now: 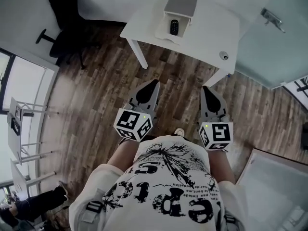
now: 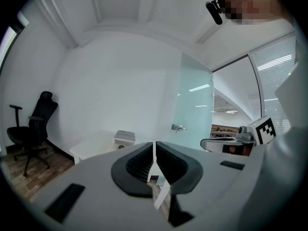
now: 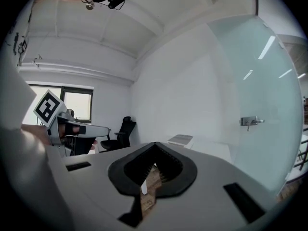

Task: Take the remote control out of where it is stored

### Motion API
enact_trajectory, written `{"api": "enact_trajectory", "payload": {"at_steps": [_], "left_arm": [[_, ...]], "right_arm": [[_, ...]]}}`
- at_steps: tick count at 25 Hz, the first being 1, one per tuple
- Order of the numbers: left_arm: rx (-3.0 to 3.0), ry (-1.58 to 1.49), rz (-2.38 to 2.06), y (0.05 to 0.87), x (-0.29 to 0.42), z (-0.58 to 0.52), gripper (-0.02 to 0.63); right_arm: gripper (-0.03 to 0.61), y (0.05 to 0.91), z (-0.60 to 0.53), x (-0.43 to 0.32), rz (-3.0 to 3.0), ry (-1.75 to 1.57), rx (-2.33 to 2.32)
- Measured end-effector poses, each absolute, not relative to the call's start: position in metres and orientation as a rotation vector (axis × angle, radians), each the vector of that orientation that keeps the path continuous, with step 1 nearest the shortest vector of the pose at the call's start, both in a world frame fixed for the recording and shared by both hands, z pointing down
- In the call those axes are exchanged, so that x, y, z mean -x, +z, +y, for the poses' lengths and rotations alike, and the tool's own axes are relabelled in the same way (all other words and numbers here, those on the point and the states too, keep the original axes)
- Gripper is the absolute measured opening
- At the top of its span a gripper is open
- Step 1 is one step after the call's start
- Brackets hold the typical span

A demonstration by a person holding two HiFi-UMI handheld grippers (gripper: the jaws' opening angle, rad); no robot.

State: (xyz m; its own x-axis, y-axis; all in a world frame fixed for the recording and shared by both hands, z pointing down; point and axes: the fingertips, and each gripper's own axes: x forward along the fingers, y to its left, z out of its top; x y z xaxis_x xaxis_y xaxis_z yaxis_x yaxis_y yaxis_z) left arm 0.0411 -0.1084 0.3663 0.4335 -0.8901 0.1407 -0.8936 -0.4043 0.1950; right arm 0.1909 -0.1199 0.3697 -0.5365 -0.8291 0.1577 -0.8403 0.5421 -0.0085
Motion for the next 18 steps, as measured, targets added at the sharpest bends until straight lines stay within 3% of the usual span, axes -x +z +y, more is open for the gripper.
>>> {"api": "enact_trajectory", "payload": {"at_steps": [6,18], "left_arm": [[-2.423,0.060,-1.523,0.371,-0.088,-0.150,0.009],[-2.486,0.140,-1.359,0.399,-0.097,-0.284,0.008]], "right_arm": [[-0.005,0.375,-0.178,-0.243,-2.634,0.180,-1.473],[-0.005,0.393,-0.270,-0.260,-2.519,0.251,-1.611]]}}
